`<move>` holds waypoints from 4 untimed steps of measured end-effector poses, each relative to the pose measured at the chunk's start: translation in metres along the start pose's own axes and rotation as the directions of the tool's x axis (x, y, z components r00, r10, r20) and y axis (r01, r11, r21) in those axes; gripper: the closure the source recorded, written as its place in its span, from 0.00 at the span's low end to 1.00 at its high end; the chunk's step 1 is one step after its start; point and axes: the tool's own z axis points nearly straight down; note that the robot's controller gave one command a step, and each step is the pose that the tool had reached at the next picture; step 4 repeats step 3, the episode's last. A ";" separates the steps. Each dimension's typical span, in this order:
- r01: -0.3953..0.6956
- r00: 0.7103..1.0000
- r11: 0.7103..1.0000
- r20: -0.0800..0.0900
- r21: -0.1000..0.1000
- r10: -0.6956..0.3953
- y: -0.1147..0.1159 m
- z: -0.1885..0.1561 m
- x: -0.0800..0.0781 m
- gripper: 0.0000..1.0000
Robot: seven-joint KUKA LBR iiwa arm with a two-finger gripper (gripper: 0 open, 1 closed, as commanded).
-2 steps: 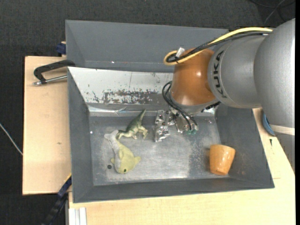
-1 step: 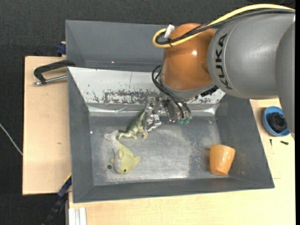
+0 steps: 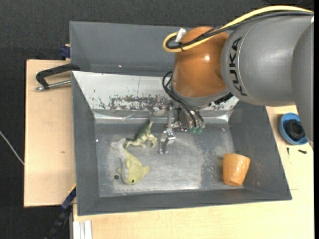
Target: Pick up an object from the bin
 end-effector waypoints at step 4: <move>0.336 0.942 0.942 0.009 0.002 -0.336 0.009 -0.141 0.041 1.00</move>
Offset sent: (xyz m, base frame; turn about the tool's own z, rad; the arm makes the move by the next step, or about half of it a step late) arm 0.0101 0.0035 -0.1046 -0.0132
